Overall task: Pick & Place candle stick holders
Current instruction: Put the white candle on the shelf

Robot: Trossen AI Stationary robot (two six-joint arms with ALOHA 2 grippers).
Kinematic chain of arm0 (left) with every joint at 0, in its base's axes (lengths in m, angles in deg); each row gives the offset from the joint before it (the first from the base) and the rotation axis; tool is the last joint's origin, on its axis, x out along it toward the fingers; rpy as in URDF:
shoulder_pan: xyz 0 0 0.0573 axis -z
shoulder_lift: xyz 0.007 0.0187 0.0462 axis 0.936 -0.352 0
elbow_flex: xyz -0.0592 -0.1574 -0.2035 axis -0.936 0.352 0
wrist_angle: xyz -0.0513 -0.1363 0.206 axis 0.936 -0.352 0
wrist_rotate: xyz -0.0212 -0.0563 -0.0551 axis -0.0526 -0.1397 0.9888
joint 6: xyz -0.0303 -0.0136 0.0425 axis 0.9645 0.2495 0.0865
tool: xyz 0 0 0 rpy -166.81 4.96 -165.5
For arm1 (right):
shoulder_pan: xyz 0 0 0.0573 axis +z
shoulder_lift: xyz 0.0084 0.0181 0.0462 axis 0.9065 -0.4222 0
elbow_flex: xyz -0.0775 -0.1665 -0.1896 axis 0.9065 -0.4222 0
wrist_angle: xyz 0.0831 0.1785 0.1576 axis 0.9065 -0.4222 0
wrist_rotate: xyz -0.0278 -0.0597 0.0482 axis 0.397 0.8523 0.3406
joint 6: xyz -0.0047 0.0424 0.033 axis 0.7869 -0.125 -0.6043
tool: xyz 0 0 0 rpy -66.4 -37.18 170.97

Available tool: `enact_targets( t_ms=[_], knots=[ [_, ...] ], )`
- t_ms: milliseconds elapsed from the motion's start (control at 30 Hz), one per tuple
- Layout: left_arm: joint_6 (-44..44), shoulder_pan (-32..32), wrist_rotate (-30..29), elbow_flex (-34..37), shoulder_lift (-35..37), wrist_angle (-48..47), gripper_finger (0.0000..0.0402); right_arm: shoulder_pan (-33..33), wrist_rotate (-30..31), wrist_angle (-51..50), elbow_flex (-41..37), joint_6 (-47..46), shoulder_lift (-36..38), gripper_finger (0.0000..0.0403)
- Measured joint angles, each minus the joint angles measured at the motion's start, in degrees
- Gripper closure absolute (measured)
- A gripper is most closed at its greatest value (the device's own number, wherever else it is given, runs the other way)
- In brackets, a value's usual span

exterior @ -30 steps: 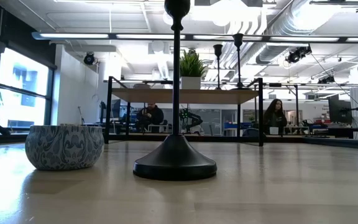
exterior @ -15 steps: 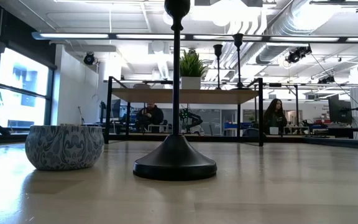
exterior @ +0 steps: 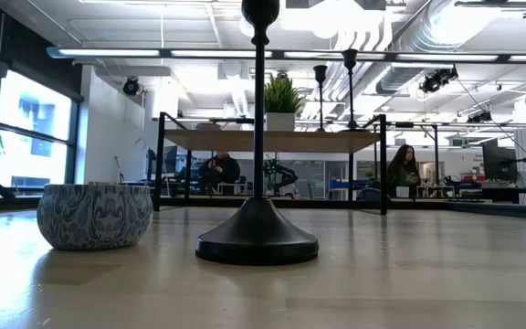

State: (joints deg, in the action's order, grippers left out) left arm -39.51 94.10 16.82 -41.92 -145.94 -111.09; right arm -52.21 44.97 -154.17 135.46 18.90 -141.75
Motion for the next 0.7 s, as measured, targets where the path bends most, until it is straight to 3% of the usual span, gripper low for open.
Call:
enact_targets(
  t_ms=[167, 433, 700],
  knots=[
    [0.0, 0.0, 0.4, 0.0, 0.0, 0.0, 0.0174, 0.0, 0.0, 0.0, 0.0, 0.2, 0.0, 0.0122],
    [-1.6, -2.4, 7.2, 0.0, 0.0, 0.9, 0.0174, 0.0, -1.0, 1.0, 0.0, 0.2, 0.0, 0.0122],
    [-2.8, -3.8, 9.9, 0.0, 0.0, 0.9, 0.0174, 0.1, -1.0, 1.2, 0.0, 0.4, 0.0, 0.0122]
  ],
)
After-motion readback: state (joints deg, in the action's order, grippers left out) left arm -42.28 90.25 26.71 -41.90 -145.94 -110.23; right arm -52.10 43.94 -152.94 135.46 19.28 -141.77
